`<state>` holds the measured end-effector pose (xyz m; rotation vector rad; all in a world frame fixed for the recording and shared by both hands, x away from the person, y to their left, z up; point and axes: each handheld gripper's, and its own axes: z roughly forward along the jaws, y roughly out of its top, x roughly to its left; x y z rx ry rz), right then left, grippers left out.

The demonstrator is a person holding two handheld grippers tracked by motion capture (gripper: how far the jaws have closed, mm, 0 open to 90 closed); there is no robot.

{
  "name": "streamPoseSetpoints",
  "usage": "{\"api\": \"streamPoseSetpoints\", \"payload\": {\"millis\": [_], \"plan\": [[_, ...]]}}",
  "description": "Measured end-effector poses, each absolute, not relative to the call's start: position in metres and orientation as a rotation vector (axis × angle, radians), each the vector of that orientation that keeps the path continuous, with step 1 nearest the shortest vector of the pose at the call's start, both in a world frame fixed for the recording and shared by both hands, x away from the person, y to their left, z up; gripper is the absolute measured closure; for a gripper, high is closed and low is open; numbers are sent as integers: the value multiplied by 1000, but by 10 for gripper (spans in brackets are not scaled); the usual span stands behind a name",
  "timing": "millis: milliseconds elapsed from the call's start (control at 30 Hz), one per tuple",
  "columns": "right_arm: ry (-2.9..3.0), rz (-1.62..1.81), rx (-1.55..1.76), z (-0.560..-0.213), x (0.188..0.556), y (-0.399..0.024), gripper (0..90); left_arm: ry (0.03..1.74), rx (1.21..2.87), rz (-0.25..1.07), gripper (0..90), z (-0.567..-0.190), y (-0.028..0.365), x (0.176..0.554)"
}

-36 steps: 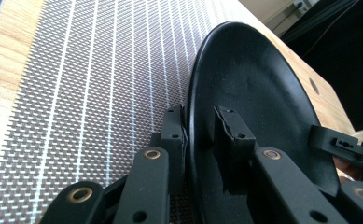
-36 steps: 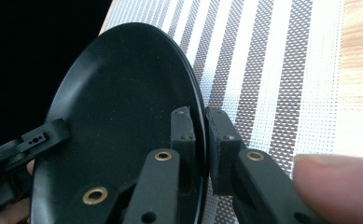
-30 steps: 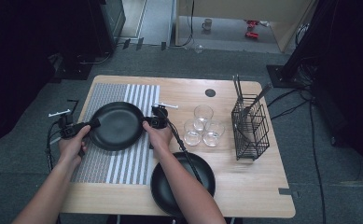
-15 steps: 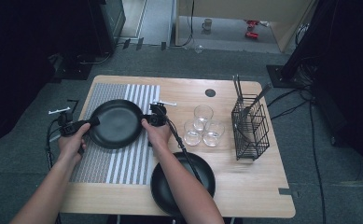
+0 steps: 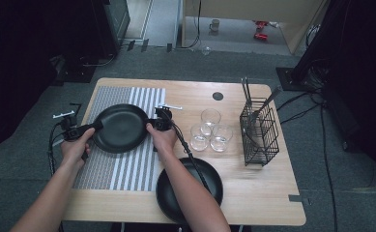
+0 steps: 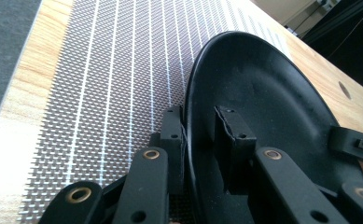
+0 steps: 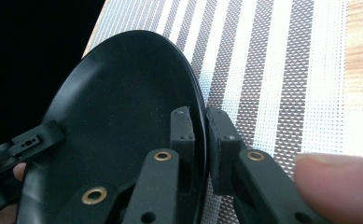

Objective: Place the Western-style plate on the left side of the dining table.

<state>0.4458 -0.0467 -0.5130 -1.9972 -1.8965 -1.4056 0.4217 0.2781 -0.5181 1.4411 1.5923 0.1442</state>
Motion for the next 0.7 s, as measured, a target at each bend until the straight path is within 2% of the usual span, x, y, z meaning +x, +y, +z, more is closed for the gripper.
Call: {"api": "streamPoseSetpoints", "payload": {"millis": [700], "plan": [[-1883,-1403,-2003,-515,445,-49,831,1597,1482,229,761,-517,273,422]]}}
